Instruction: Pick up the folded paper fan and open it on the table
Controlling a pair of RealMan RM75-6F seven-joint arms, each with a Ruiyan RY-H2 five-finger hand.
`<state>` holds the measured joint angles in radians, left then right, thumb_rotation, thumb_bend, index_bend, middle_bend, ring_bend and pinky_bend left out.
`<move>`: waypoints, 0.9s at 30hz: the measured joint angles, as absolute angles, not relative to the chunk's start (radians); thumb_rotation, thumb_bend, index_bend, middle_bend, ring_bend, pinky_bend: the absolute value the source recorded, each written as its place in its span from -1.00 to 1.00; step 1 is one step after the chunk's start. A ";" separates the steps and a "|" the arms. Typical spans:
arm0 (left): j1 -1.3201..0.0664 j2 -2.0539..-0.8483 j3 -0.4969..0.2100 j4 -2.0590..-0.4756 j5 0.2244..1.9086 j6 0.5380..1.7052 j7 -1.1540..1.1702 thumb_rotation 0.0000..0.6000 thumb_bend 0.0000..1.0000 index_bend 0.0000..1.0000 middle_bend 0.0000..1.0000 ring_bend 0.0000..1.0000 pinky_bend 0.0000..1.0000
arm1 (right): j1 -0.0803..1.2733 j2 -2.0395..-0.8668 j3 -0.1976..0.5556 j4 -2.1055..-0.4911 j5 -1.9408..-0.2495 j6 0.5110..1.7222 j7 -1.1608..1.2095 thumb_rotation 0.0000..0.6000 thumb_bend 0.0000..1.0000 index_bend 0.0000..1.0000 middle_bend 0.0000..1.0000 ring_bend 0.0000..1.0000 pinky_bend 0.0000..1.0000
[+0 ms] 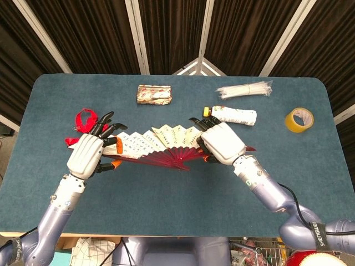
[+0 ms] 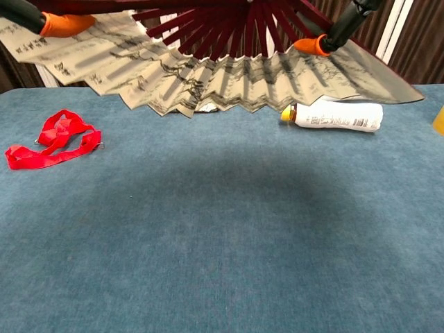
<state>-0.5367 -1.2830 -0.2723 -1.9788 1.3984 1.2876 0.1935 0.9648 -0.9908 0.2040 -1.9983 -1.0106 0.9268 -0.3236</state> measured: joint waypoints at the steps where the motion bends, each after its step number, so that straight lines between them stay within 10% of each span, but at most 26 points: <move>1: -0.538 -1.284 -0.272 -1.975 1.400 1.288 0.200 1.00 0.04 0.35 -0.50 -1.00 -0.68 | 0.963 -0.988 0.204 -1.999 -1.010 0.925 -0.322 1.00 0.10 0.61 -0.72 -0.55 -0.66; 27: -0.567 -1.495 -0.246 -2.039 1.396 1.439 0.843 1.00 0.03 0.34 -0.49 -1.00 -0.68 | 0.908 -1.104 0.213 -2.013 -1.013 1.164 -0.588 1.00 0.10 0.61 -0.73 -0.55 -0.66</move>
<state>-0.5671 -1.4947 -0.2460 -2.0390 1.3956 1.4391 0.8435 0.9079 -1.1043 0.2131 -2.0134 -1.0126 1.1637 -0.5883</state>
